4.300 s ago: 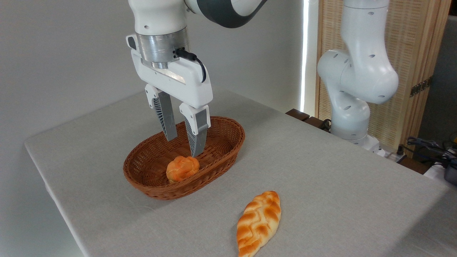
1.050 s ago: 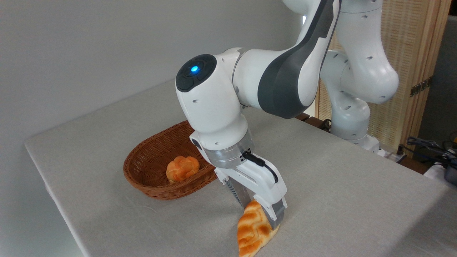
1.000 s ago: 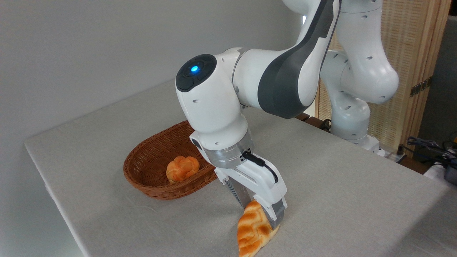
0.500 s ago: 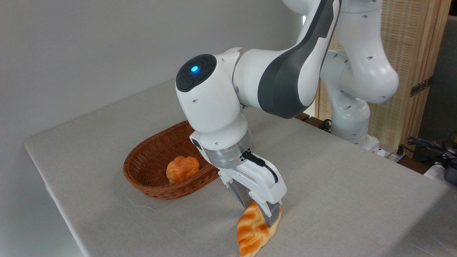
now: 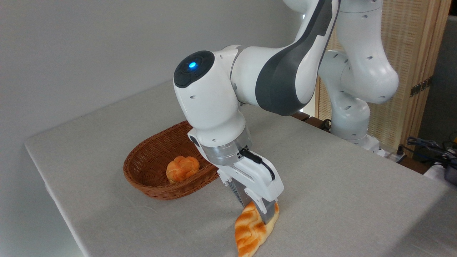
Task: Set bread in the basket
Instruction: 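Lift the braided loaf and carry it over the basket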
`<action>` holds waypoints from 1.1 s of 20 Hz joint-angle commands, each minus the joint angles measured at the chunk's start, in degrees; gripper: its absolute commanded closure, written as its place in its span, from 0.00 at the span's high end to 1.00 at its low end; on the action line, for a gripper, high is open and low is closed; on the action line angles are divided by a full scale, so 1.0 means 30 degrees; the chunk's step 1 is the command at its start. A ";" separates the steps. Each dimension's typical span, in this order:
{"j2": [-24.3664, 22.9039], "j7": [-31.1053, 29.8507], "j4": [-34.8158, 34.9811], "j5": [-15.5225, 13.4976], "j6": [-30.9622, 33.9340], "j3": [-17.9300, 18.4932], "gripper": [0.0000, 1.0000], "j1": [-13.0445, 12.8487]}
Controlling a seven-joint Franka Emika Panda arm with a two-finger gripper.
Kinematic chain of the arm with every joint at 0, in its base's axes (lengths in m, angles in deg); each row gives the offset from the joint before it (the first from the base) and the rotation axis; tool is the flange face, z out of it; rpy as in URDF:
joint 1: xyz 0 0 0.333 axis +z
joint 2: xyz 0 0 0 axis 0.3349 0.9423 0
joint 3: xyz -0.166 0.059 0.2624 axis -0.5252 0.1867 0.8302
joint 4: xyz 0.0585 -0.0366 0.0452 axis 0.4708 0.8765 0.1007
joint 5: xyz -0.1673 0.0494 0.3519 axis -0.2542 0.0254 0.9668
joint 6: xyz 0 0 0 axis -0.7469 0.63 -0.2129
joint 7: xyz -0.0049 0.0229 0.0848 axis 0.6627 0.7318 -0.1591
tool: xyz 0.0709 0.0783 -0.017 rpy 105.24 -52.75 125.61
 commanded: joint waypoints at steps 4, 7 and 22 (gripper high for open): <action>-0.1290 0.0258 -0.0494 -0.0130 0.0121 -0.0347 0.23 -0.0129; -0.1788 0.0200 -0.2016 -0.1299 0.0910 -0.1282 0.26 -0.0275; -0.1088 -0.3693 -0.2637 -0.2446 0.1087 -0.9748 0.86 -0.0275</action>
